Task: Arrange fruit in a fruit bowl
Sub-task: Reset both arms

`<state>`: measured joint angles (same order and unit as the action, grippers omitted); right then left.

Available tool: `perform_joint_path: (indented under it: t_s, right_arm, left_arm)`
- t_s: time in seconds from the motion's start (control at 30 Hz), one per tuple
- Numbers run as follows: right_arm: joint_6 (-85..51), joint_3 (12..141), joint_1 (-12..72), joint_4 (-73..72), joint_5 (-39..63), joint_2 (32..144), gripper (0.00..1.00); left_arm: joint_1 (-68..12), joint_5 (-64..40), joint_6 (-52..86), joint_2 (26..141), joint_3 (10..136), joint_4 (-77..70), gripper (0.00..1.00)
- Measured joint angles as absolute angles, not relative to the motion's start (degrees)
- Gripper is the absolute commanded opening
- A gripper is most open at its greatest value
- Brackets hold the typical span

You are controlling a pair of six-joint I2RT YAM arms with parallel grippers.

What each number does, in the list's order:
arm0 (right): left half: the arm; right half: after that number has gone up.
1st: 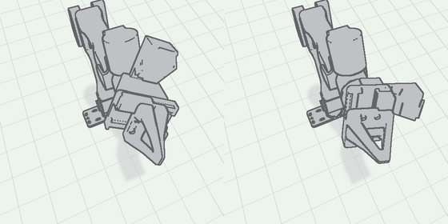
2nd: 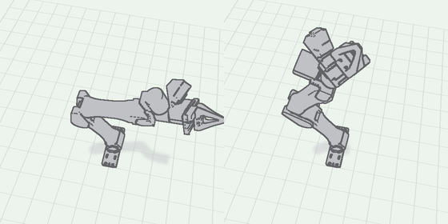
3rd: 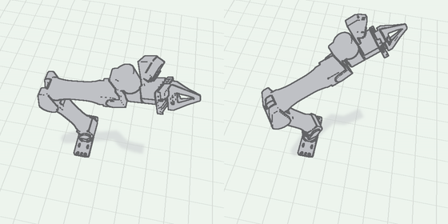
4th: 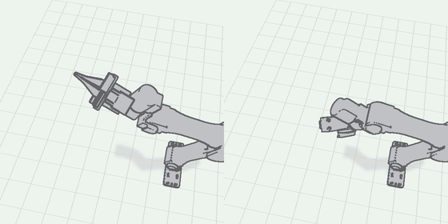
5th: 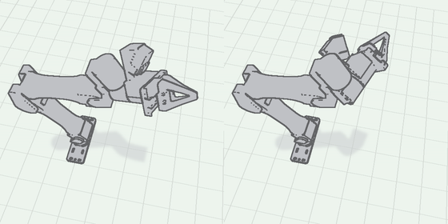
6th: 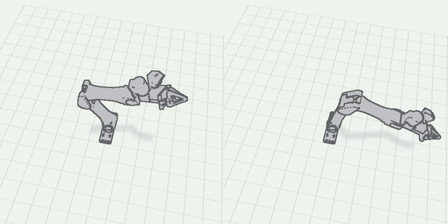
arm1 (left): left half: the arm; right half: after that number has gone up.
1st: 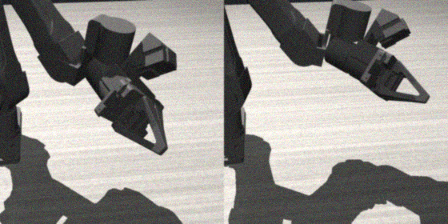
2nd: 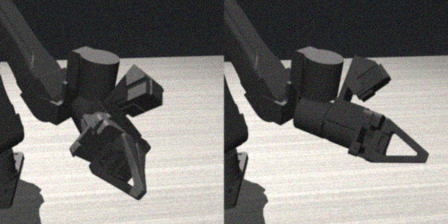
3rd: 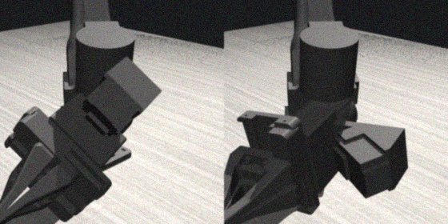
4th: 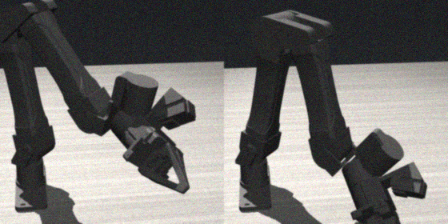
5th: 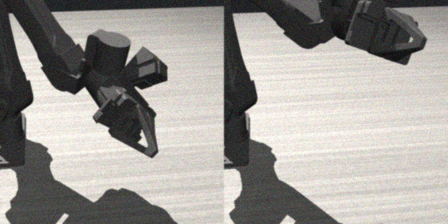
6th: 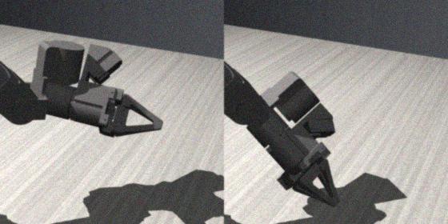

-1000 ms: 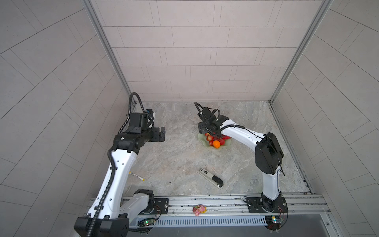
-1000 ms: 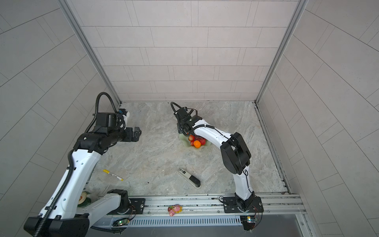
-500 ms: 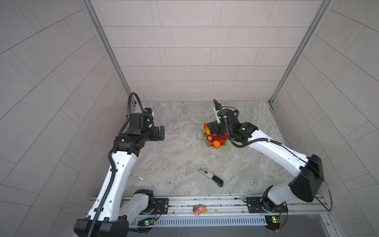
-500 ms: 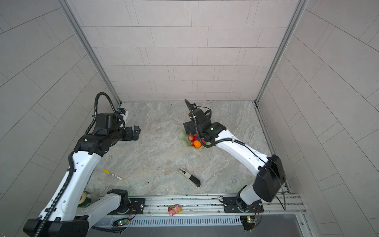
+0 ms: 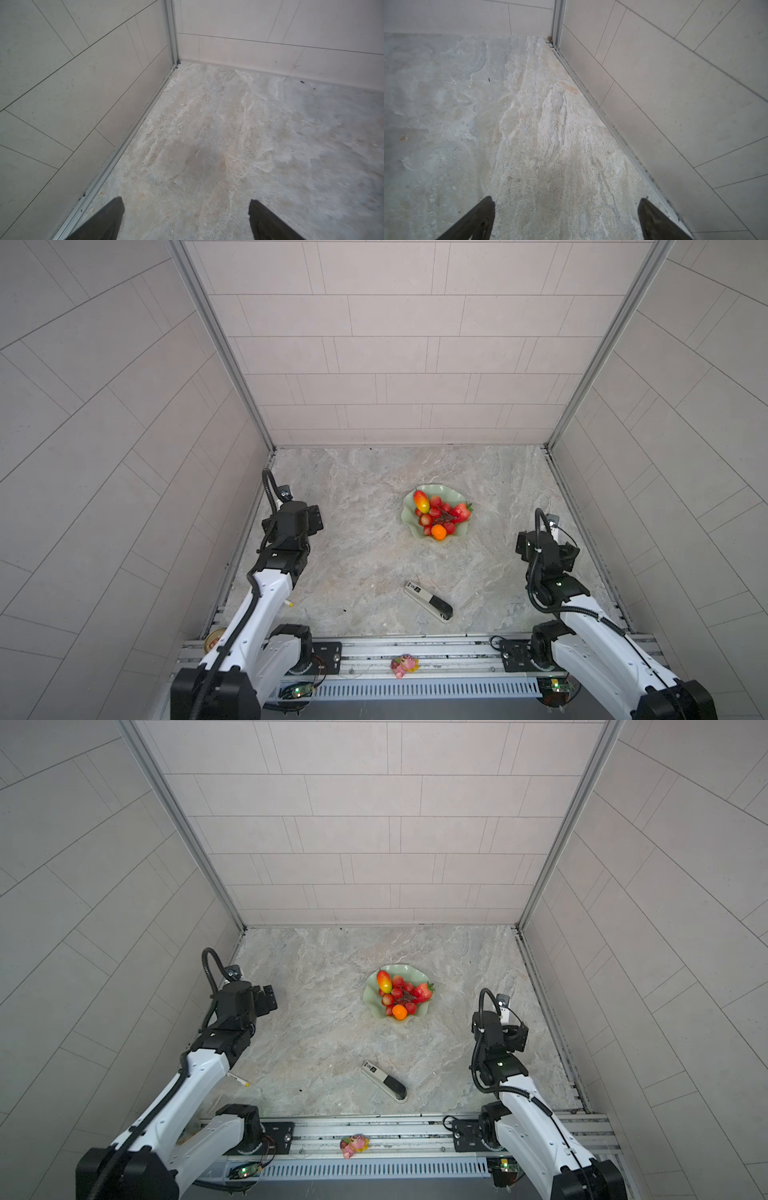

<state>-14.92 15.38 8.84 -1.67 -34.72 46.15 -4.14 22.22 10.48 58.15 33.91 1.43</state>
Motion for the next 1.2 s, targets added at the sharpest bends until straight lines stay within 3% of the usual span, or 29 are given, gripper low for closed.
perform_joint_path:
  t_s: [0.23,0.47,0.7,0.9,1.2]
  right_arm:
    - [-14.61,16.95,6.13,-16.97,-30.87,63.02,1.00]
    - [-11.68,27.55,5.82,-23.55,-23.57,78.48,1.00]
    - [-8.32,26.98,5.43,-27.81,-19.86,78.85,1.00]
    - [-6.13,25.78,3.99,-36.16,-18.52,86.65,0.98]
    - [-6.02,25.78,3.64,-38.85,-18.17,87.11,1.00]
  left_arm:
    - [-4.10,26.00,7.97,67.33,27.24,-13.78,1.00]
    - [-3.75,23.51,5.32,77.14,24.64,-26.59,1.00]
    - [-3.33,18.31,4.21,88.36,24.71,-39.64,1.00]
    - [-3.36,16.71,3.81,88.75,24.86,-40.88,1.00]
    - [-3.33,16.45,3.55,88.73,24.86,-41.30,1.00]
